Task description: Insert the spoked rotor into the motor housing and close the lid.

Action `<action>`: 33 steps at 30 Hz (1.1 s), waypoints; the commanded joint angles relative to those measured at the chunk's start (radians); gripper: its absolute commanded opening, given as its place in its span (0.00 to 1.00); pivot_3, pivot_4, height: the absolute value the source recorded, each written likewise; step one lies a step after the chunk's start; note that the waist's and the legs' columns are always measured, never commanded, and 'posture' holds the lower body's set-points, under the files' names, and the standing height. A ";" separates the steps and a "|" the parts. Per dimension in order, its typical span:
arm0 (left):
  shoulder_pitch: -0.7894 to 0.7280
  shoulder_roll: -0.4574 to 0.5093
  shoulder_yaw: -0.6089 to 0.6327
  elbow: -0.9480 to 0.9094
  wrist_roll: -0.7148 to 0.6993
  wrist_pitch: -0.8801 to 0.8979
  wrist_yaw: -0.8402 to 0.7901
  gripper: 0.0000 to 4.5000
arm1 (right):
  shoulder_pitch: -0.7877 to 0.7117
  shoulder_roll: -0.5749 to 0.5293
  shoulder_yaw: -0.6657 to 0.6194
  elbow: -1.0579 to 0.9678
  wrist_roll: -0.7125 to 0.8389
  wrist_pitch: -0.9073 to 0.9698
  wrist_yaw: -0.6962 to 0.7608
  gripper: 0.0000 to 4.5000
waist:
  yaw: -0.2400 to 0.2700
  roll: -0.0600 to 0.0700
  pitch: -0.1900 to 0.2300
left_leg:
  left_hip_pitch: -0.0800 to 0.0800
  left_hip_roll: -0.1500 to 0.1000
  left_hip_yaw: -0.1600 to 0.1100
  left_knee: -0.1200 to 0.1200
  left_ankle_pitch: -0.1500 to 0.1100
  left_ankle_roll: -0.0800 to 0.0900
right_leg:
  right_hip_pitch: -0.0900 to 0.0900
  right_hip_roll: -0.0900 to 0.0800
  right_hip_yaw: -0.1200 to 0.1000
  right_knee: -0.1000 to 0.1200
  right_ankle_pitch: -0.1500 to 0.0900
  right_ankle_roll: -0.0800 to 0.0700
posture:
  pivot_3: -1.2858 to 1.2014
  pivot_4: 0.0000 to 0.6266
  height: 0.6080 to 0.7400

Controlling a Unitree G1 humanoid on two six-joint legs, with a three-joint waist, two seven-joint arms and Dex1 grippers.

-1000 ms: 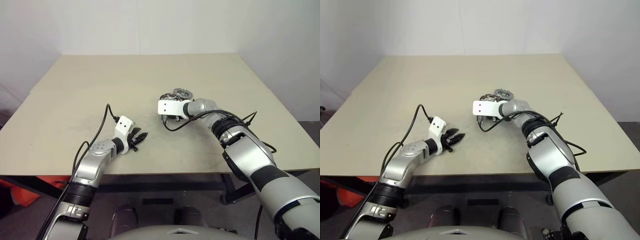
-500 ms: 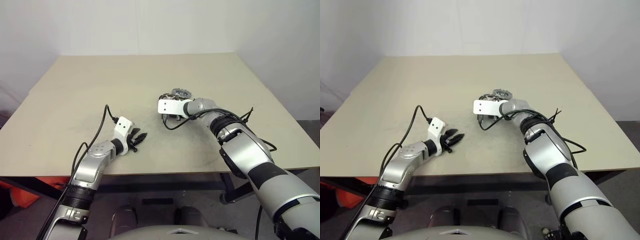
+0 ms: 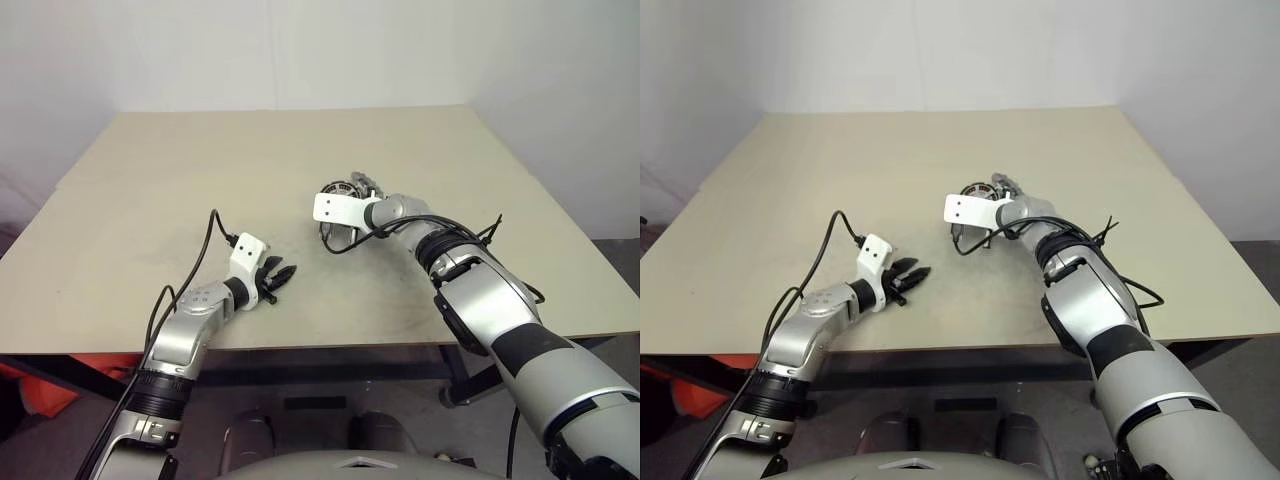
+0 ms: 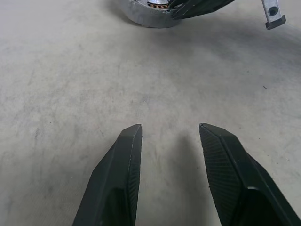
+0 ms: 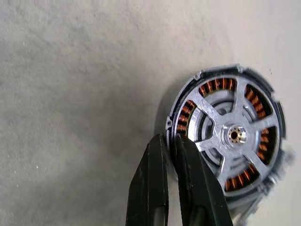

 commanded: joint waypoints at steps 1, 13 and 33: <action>-0.007 0.002 0.015 -0.037 -0.010 -0.010 0.004 0.45 | -0.020 -0.005 -0.025 -0.004 0.008 0.004 -0.018 0.00 | 0.000 0.000 0.000 | 0.000 0.000 0.000 0.000 0.000 0.000 | 0.000 0.000 0.000 0.000 0.000 0.000 | 0.52 0.00 1.00; 0.009 -0.003 0.018 -0.042 -0.011 -0.011 0.017 0.45 | -0.015 -0.069 -0.195 -0.097 0.182 0.026 0.232 0.00 | 0.002 0.003 0.002 | -0.009 0.000 0.000 0.000 0.000 0.001 | -0.008 0.000 0.000 0.000 0.000 0.000 | 0.52 0.00 1.00; 0.015 -0.015 0.011 -0.029 -0.004 -0.017 0.016 0.45 | 0.458 -0.308 -0.169 -1.307 0.440 0.684 0.674 0.00 | 0.032 0.002 0.002 | 0.002 0.005 0.001 0.003 0.001 -0.001 | 0.001 0.006 0.001 0.000 0.001 -0.002 | 0.52 0.00 1.00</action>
